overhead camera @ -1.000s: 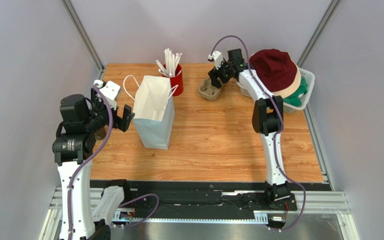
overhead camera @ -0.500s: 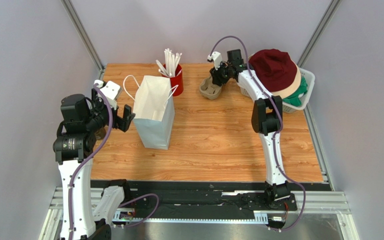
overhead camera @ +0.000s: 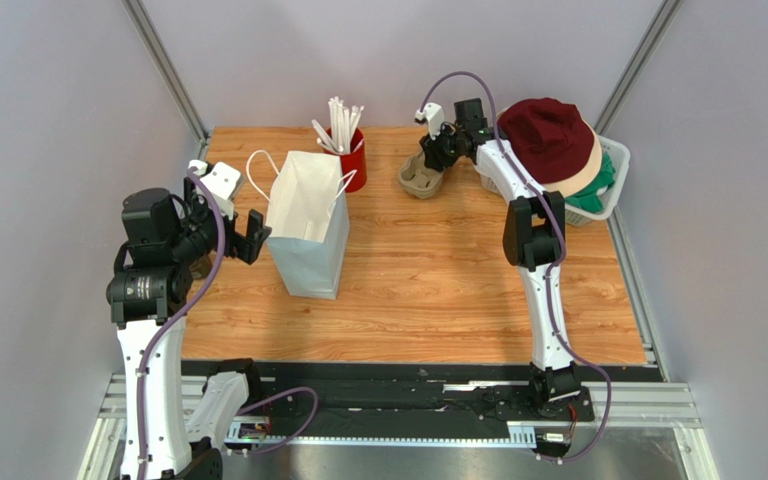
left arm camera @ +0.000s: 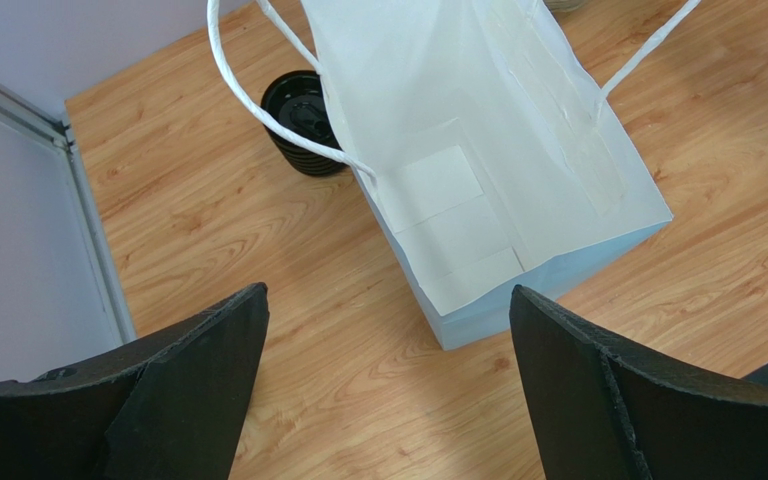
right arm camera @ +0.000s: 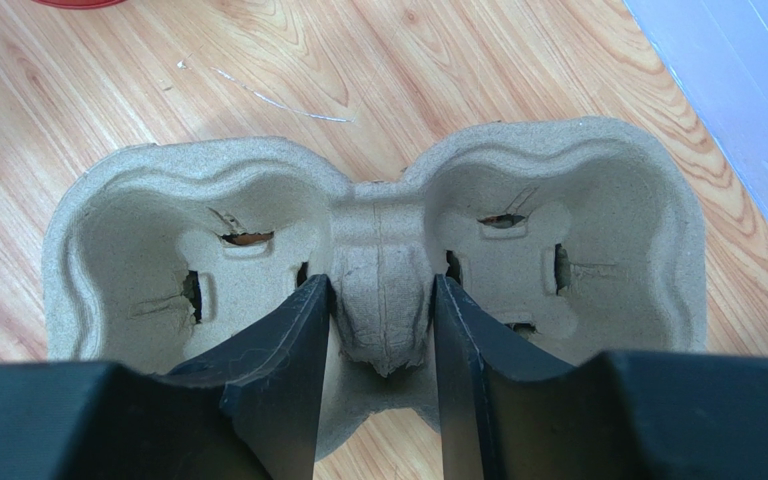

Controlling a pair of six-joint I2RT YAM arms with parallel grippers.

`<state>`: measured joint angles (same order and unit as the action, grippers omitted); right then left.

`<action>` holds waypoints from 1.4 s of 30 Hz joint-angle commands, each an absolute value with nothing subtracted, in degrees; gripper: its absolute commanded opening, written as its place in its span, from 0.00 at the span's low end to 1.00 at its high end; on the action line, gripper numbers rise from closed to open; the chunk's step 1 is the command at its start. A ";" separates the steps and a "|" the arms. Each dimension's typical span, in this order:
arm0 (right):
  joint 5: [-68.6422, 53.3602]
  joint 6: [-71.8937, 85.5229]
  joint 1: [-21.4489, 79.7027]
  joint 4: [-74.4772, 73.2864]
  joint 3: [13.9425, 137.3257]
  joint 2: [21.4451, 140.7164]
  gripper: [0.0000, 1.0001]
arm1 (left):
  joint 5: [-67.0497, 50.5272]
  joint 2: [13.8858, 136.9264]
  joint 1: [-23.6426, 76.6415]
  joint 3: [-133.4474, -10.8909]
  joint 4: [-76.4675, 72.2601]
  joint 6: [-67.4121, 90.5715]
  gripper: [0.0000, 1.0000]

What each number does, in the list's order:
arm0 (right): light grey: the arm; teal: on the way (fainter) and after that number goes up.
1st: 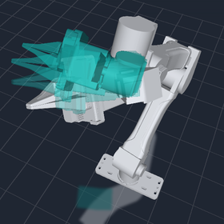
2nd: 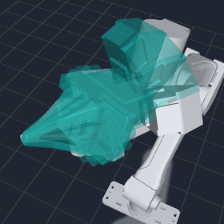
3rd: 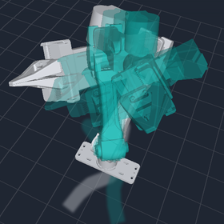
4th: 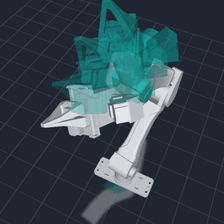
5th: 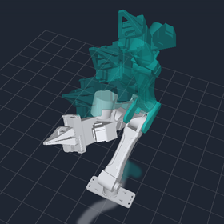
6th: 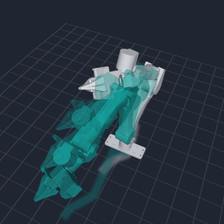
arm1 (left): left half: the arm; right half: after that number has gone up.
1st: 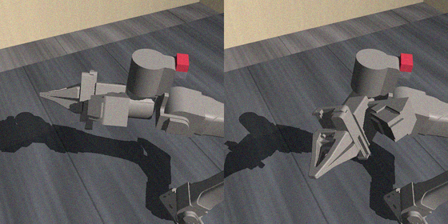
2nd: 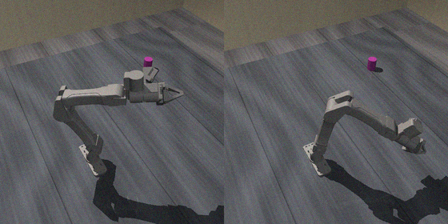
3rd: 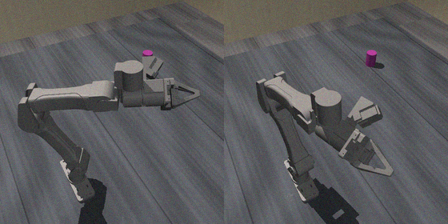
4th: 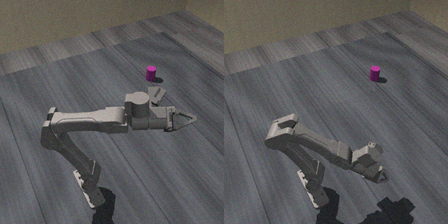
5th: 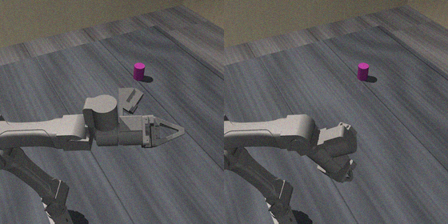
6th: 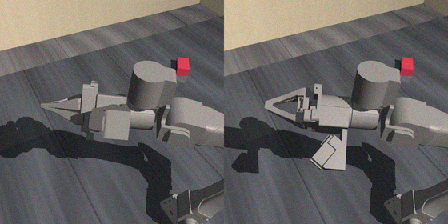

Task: Pack the takeout coffee

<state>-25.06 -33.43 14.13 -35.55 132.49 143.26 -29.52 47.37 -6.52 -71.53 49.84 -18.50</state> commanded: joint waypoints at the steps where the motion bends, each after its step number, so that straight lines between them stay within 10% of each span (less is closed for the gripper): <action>1: -26.45 -32.34 14.41 -32.61 132.10 139.05 0.27 | -30.67 47.29 -7.12 -71.37 47.64 -17.93 0.99; 42: -7.21 -16.88 15.91 -24.70 125.33 134.03 0.37 | -31.03 46.84 -7.12 -70.84 47.37 -18.02 0.99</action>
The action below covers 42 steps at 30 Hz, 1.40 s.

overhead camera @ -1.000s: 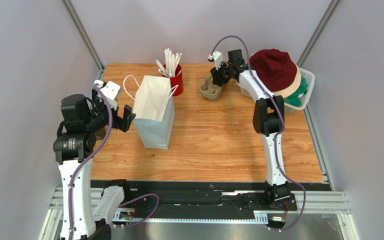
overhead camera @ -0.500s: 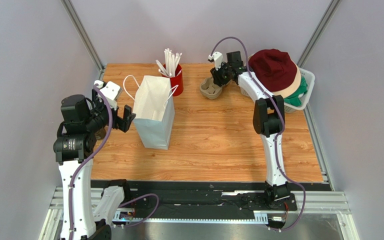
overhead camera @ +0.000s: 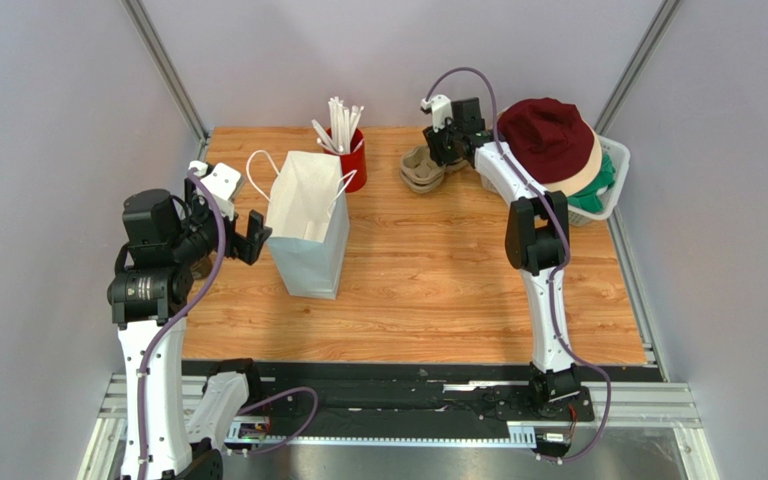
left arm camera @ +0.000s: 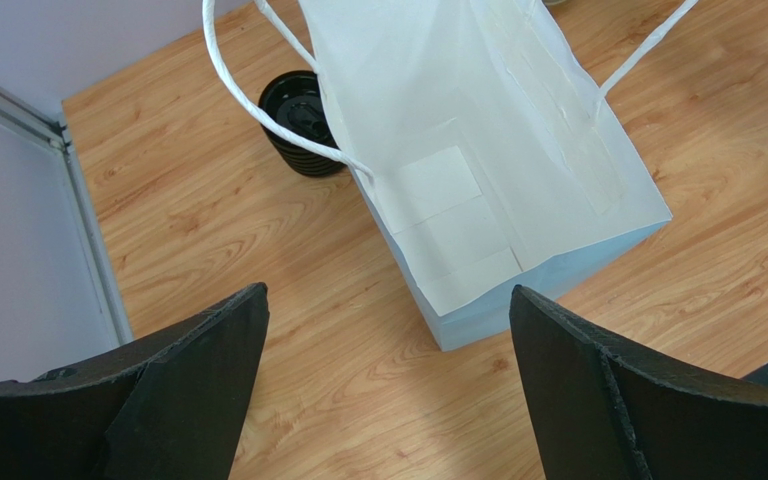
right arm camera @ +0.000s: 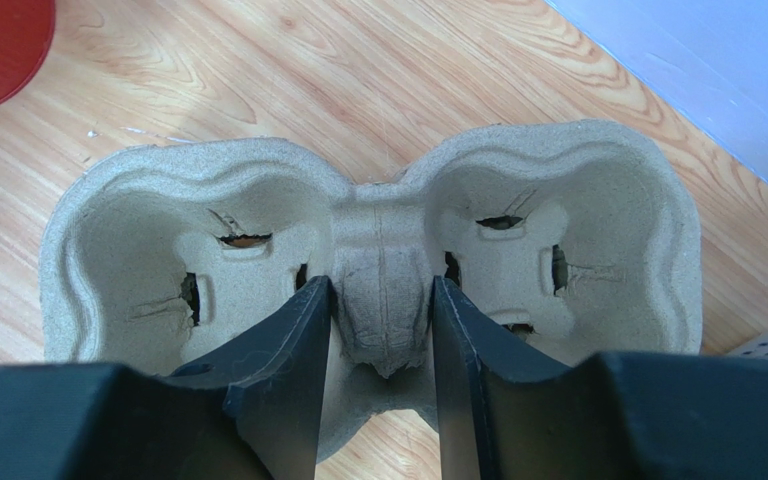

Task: Pack the takeout coffee

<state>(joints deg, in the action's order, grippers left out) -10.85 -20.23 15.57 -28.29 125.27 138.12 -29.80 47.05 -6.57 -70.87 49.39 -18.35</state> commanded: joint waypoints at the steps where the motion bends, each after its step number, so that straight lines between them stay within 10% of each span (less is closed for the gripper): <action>1: -7.56 -16.35 15.91 -25.05 125.42 134.12 0.37 | -31.11 46.85 -7.12 -70.84 47.29 -18.02 0.99; 35: -9.32 -12.48 16.17 -25.49 124.45 135.18 0.52 | -31.11 46.32 -7.21 -70.31 47.29 -18.02 0.99; 42: -10.28 -13.01 16.17 -25.49 124.10 135.17 0.39 | -31.11 46.32 -7.30 -70.31 47.37 -18.02 0.99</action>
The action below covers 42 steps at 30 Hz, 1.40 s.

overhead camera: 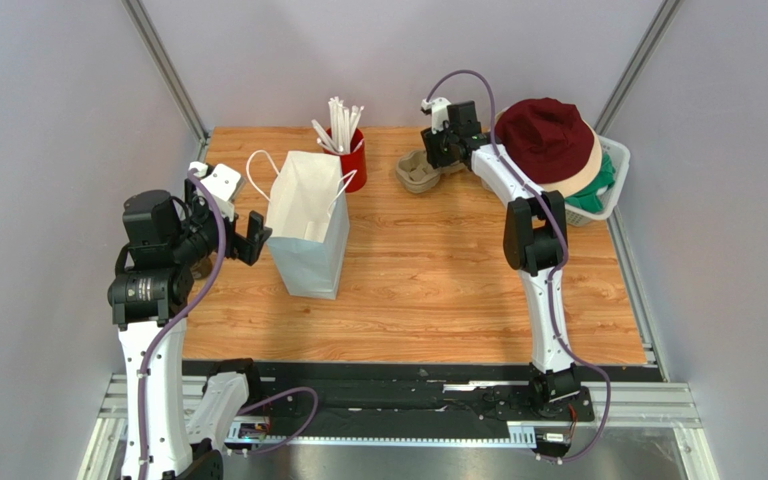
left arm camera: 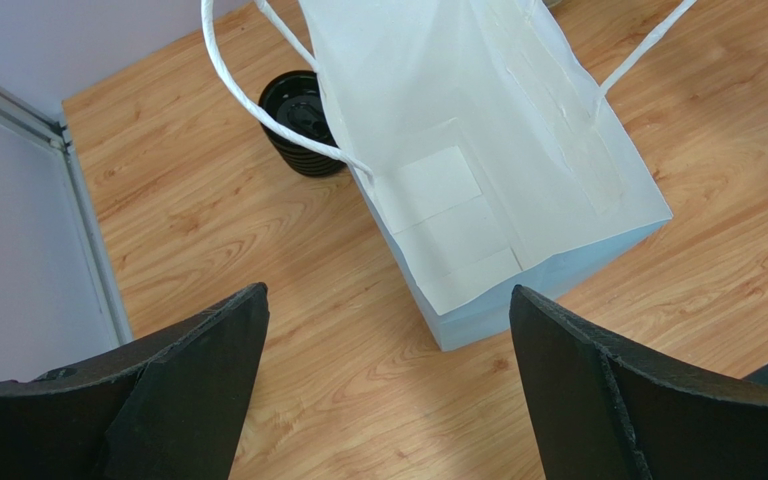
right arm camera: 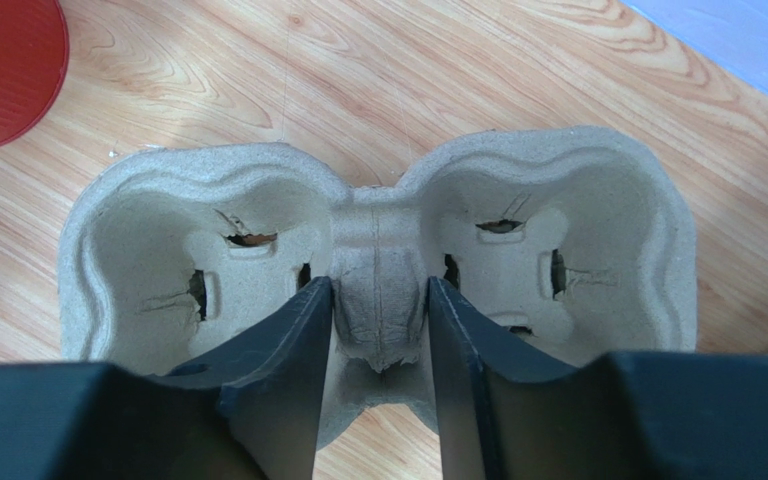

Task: Pack the takeout coffee

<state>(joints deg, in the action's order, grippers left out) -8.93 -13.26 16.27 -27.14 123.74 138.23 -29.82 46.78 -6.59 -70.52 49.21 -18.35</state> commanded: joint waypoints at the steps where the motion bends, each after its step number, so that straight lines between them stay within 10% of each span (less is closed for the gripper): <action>1: -10.46 -13.09 16.17 -25.40 124.01 135.09 0.37 | -31.11 46.32 -7.29 -70.23 47.37 -18.02 0.99; 42: -2.58 -18.01 18.54 -22.55 122.55 133.08 0.25 | -31.73 46.50 -7.91 -70.40 47.20 -17.84 0.99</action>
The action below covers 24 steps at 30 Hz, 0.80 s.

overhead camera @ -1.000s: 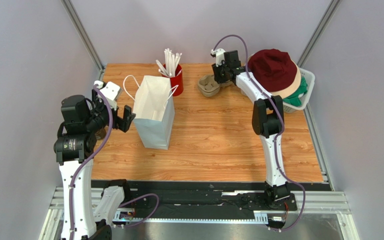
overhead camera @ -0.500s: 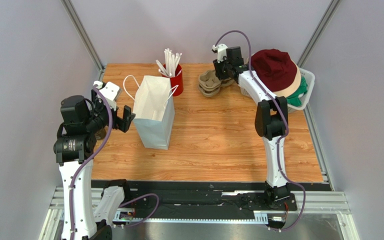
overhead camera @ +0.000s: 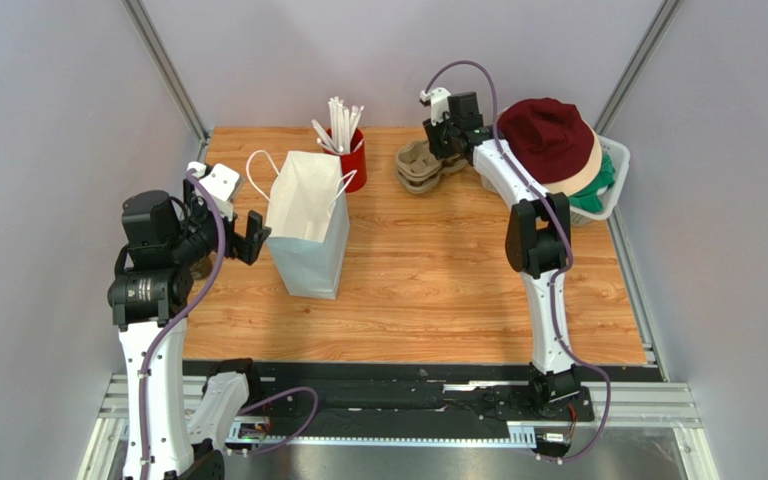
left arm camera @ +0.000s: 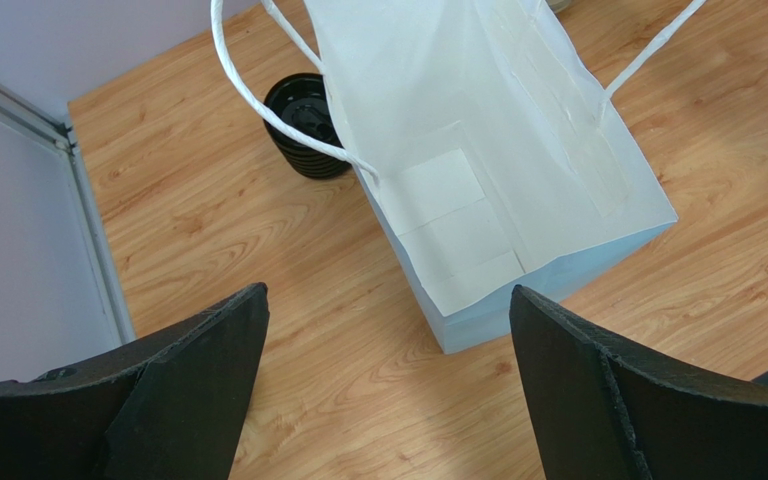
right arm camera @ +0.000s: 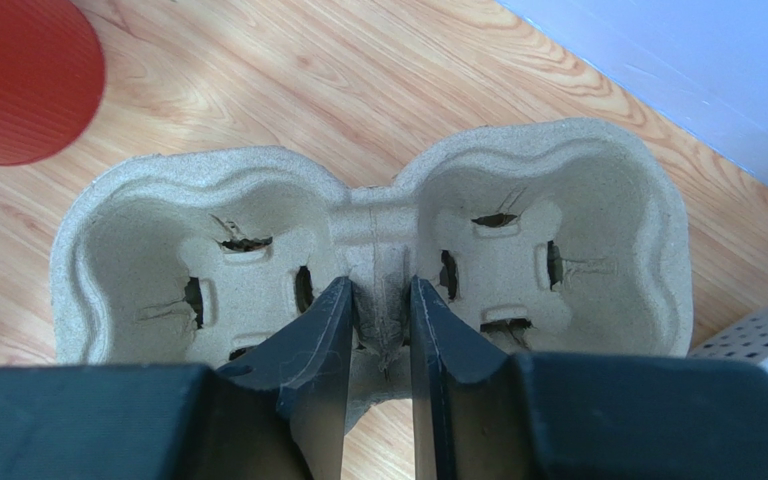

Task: Pack the takeout coffee

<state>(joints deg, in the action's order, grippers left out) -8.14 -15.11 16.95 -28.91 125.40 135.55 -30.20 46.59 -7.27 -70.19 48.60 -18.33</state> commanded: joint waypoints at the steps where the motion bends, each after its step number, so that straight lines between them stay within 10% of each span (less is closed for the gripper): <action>1: -2.03 -17.58 18.81 -21.20 120.00 131.76 0.25 | -31.82 46.49 -7.82 -70.31 47.20 -17.75 0.99; 24: -2.02 -13.10 18.28 -25.75 123.84 132.45 0.36 | -31.99 45.97 -8.00 -69.96 47.20 -17.75 0.99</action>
<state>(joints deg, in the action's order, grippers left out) -2.44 -13.13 18.15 -27.14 123.17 134.47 -30.61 46.61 -7.42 -70.17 48.60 -18.31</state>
